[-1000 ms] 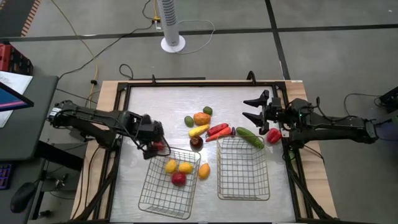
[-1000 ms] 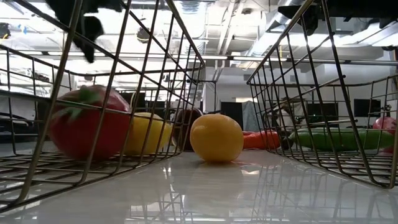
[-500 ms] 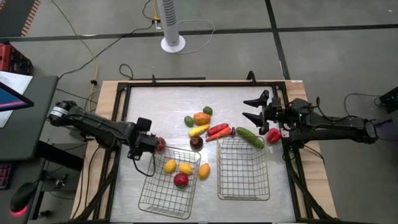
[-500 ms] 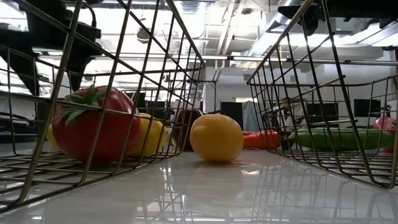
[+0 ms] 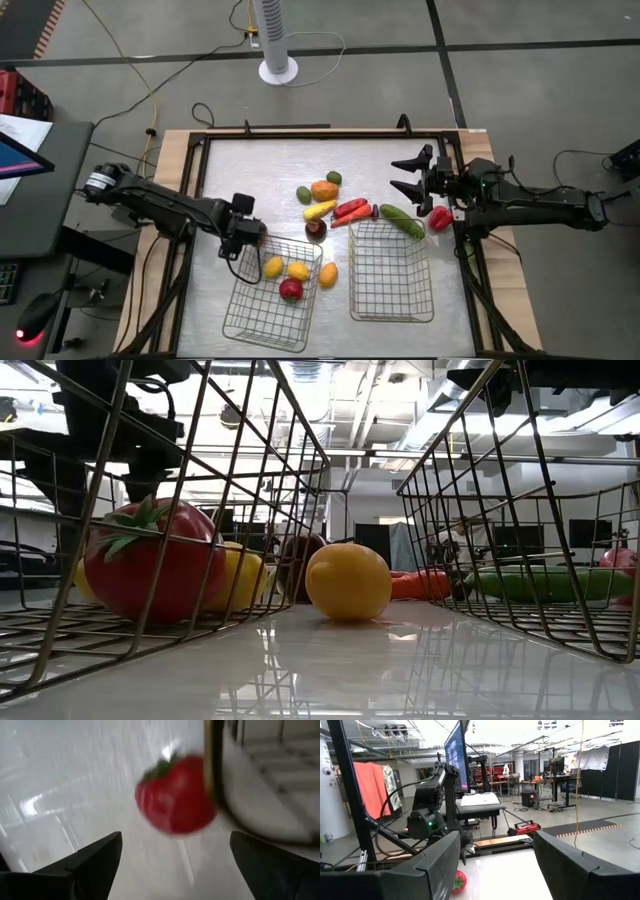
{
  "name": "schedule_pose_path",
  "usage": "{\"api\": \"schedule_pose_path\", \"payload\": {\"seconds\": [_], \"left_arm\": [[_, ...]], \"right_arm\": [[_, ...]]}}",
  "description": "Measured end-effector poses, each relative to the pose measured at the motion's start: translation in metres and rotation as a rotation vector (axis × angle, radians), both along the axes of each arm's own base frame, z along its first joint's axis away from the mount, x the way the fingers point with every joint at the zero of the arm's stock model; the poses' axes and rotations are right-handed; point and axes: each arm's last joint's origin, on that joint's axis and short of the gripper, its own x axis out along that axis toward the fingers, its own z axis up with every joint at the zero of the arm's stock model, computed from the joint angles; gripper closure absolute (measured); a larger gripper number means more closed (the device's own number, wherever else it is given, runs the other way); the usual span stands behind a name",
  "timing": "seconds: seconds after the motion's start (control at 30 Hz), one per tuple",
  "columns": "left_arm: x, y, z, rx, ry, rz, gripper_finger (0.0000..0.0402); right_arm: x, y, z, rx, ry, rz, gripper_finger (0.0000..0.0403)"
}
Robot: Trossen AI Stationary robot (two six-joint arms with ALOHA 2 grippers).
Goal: Sort produce into baskets
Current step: Put the red tomato into the left wire basket
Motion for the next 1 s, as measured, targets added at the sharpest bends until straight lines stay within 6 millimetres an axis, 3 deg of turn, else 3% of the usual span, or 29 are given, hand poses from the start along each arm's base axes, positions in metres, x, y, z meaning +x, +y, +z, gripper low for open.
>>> {"api": "schedule_pose_path", "payload": {"seconds": [0.23,0.5,0.77,1.0], "left_arm": [[0.004,0.005,-0.001,-0.030,-0.065,-0.027,0.0045],[-0.006,0.020,-0.019,-0.103,-0.127,0.005,0.0045],[-0.008,0.020,-0.042,-0.132,-0.173,-0.025,0.0045],[-0.006,0.020,-0.045,-0.130,-0.215,-0.002,0.0059]], "right_arm": [[0.000,0.000,0.000,-0.001,0.000,0.000,0.0122],[0.000,0.000,0.000,-0.005,0.002,-0.001,0.0122],[0.000,0.000,0.000,-0.007,0.001,-0.001,0.0122],[0.000,0.000,0.000,-0.007,0.001,-0.001,0.0122]]}}
